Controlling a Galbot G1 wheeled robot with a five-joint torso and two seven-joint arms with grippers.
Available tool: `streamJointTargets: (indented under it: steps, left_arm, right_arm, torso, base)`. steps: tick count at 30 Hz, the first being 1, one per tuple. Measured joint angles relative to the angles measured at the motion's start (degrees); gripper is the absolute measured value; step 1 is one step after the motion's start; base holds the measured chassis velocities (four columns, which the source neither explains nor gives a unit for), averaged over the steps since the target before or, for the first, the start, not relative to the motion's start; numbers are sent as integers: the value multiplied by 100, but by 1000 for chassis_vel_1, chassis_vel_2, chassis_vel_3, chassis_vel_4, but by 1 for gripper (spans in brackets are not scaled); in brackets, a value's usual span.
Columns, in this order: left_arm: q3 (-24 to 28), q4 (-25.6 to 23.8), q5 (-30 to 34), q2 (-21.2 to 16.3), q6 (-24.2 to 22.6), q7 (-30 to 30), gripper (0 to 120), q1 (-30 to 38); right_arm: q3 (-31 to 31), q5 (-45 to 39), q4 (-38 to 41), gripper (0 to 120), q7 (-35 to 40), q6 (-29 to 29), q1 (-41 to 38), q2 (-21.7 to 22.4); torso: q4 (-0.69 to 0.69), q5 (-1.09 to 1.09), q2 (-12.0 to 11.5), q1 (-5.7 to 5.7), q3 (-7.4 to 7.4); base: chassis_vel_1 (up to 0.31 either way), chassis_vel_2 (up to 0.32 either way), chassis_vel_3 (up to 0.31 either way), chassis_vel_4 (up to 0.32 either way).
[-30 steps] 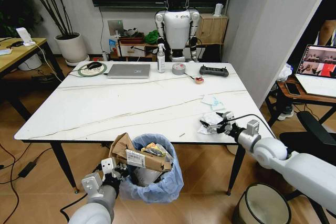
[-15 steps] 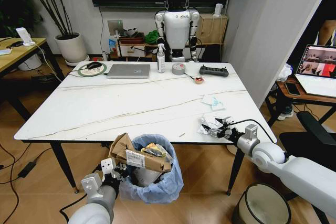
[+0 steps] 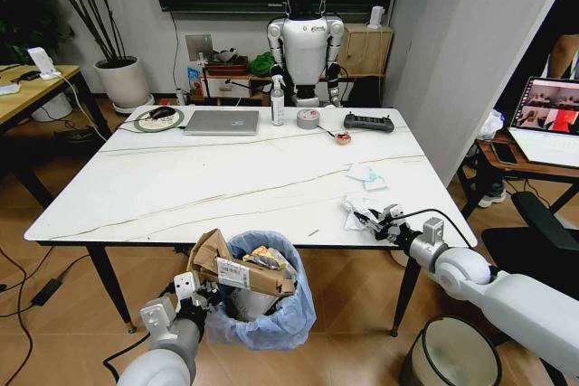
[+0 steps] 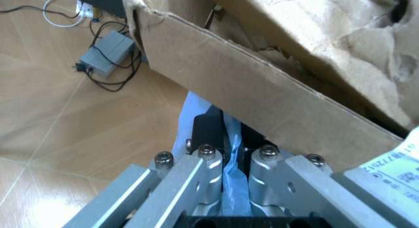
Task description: Pick up the trash bin and place the trash from the table into it.
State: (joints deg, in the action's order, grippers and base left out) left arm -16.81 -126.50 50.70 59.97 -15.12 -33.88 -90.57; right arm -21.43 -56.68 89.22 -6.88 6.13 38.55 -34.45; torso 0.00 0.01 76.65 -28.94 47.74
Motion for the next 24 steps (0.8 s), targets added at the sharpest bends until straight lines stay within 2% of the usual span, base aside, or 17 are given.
streamJointTargets:
  steps: [3,6,12,15,17,24]
  left_arm:
    - [7,6,8,3,-1,0,0,11]
    - [9,7,8,3,-1,0,0,11]
    - [17,13,10,6,-1,1,0,24]
    - [26,20,10,7,-5,2,0,23]
    - [37,20,10,12,-8,2,0,22]
    - [49,6,10,30,-23,1,0,12]
  right_arm:
    - [86,-5,150,0,-314,190,-35,16]
    - [88,-5,195,0,-418,242,-68,31]
    - [26,-14,498,0,-1323,476,-219,184]
    - [-108,48,704,0,-2384,554,-342,348]
    - [-195,78,800,0,-2805,587,-392,389]
    - [-506,183,937,0,-3333,709,-539,241]
  torso:
    - [0,0,0,0,0]
    - [1,-1,0,0,0]
    - [0,-1,0,0,0]
    - [0,-1,0,0,0]
    - [0,-2,0,0,0]
    - [0,-1,0,0,0]
  base:
    - [0,0,0,0]
    - [0,0,0,0]
    - [0,0,0,0]
    - [0,0,0,0]
    - [0,0,0,0]
    - [0,0,0,0]
